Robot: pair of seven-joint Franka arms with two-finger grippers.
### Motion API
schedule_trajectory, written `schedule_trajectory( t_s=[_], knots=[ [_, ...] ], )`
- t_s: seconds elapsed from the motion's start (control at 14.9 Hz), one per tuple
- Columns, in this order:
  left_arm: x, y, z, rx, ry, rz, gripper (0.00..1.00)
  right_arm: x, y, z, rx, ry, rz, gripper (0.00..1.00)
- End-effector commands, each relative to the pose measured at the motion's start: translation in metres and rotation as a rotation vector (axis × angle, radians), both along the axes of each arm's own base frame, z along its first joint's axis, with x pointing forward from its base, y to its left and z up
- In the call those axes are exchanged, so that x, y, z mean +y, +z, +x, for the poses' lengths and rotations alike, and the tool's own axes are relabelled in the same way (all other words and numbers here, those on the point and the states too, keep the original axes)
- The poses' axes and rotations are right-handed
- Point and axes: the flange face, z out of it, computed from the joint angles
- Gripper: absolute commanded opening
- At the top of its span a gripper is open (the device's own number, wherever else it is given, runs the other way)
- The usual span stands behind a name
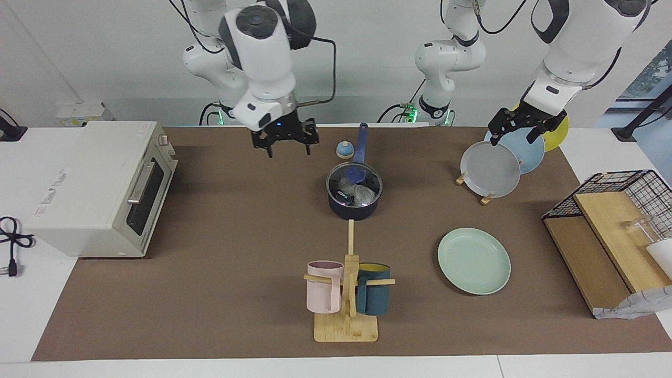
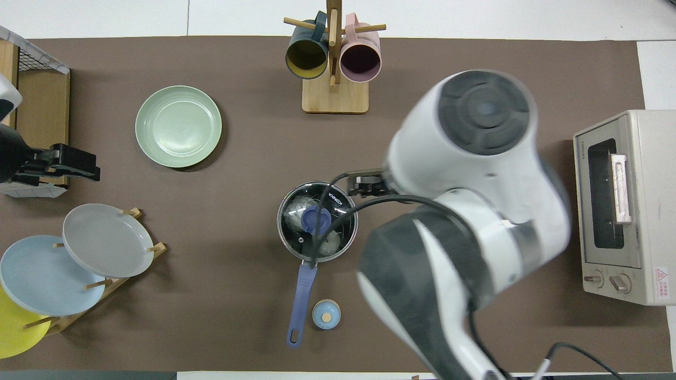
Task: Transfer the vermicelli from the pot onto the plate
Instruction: 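Reach the right gripper over the pot to the lid's blue knob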
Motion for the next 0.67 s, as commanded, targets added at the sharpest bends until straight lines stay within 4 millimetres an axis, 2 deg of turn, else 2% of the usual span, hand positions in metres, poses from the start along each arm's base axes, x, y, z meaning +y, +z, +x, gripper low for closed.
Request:
schedule_trajectory(
  t_s=[0.0,0.07,0.13,0.2,0.4,0.6],
  knots=[
    [0.003,0.003,-0.007,0.004,-0.002,-0.004,1.00,0.053,-0.020,0.008,-0.013,-0.053,-0.008,1.00],
    [0.003,0.003,-0.007,0.004,-0.002,-0.004,1.00,0.079,-0.032,-0.002,-0.020,-0.068,-0.007,1.00],
    [0.003,0.003,-0.007,0.004,-0.002,-0.004,1.00,0.106,-0.052,-0.014,-0.005,-0.067,-0.027,1.00],
    [0.003,0.003,-0.007,0.004,-0.002,-0.004,1.00,0.126,-0.065,-0.019,-0.013,-0.052,-0.041,1.00],
    [0.003,0.003,-0.007,0.004,-0.002,-0.004,1.00,0.140,-0.085,-0.016,-0.057,-0.070,-0.020,1.00],
    [0.003,0.003,-0.007,0.004,-0.002,-0.004,1.00,0.138,-0.106,-0.021,-0.041,-0.063,-0.043,1.00]
  ],
)
